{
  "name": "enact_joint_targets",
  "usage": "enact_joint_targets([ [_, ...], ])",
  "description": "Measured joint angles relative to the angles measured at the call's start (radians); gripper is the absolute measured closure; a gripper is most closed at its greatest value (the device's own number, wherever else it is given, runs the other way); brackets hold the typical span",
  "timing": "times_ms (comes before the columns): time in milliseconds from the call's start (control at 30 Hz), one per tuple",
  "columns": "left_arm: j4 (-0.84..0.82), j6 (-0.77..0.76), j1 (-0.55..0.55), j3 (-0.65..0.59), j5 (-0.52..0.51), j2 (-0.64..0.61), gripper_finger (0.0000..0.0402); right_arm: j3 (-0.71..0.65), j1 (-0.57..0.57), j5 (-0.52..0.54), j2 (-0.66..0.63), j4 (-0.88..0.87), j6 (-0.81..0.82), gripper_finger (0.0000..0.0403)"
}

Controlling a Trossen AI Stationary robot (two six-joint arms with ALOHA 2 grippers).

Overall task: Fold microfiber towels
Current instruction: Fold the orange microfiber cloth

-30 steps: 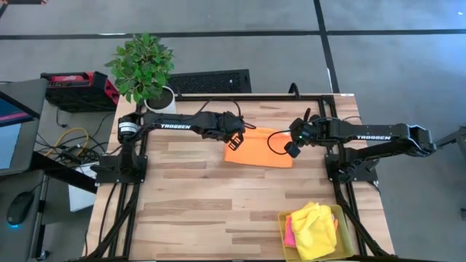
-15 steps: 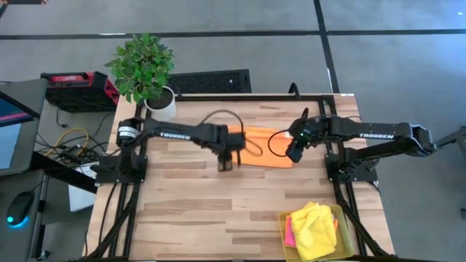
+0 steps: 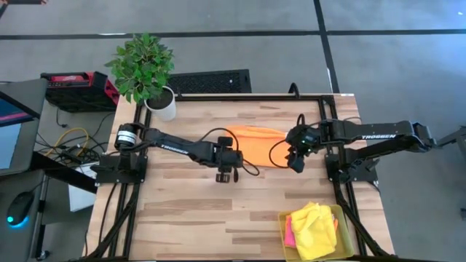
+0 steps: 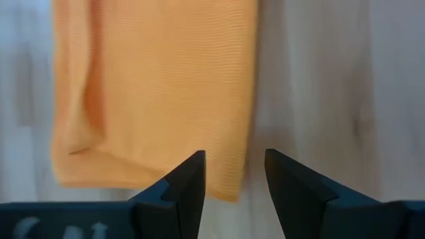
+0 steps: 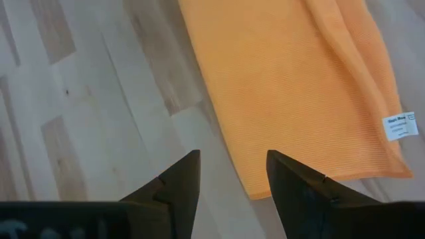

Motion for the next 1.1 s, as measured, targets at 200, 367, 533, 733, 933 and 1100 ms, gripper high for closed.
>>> enact_joint_targets([
  [200,0.013,-0.017,0.036,-0.024,0.058,0.000,0.0253,0.000,0.013,0.000,0.000,0.003,0.002,0.0208],
  [367,0.048,-0.027,0.057,-0.064,0.071,0.000,0.0253,0.000,0.013,0.000,0.000,0.004,0.002,0.0208],
  [533,0.085,-0.024,0.067,-0.102,0.085,0.000,0.0253,0.000,0.012,0.000,0.000,0.005,0.002,0.0211],
  [733,0.141,-0.026,0.068,-0.148,0.079,-0.001,0.0253,0.000,0.012,0.000,0.000,0.006,0.003,0.0212],
  [933,0.139,-0.004,0.073,-0.148,0.082,-0.001,0.0294,0.000,0.012,0.000,0.000,0.007,0.003,0.0213],
  [1100,0.131,-0.060,0.101,-0.150,0.085,-0.001,0.0385,0.000,0.012,0.000,0.000,0.006,0.003,0.0216],
])
